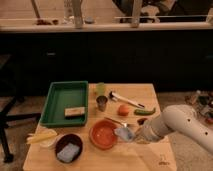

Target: Place towel in table surface

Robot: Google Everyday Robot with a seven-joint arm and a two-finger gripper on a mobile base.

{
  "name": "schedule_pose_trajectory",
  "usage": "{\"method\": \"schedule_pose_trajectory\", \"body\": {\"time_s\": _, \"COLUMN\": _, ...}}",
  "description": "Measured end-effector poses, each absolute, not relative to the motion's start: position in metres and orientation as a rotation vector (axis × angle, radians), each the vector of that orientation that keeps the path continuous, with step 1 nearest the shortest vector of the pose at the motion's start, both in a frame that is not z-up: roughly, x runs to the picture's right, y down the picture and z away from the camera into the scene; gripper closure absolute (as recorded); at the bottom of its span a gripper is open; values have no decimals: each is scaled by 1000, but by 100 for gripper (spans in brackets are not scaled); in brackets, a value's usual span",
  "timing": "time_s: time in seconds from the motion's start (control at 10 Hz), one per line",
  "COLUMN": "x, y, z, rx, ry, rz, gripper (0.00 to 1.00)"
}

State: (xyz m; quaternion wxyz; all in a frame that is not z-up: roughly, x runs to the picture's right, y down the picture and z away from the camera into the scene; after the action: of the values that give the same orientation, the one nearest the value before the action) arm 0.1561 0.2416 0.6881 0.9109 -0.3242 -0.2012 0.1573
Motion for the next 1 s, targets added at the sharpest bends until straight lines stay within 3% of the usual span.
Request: {"method": "schedule_pose_trajectory", "body": {"time_s": 1.0, "x": 188, "y": 283, "z": 710, "rx": -792, "ry": -376, "rz": 408, "gripper": 100}}
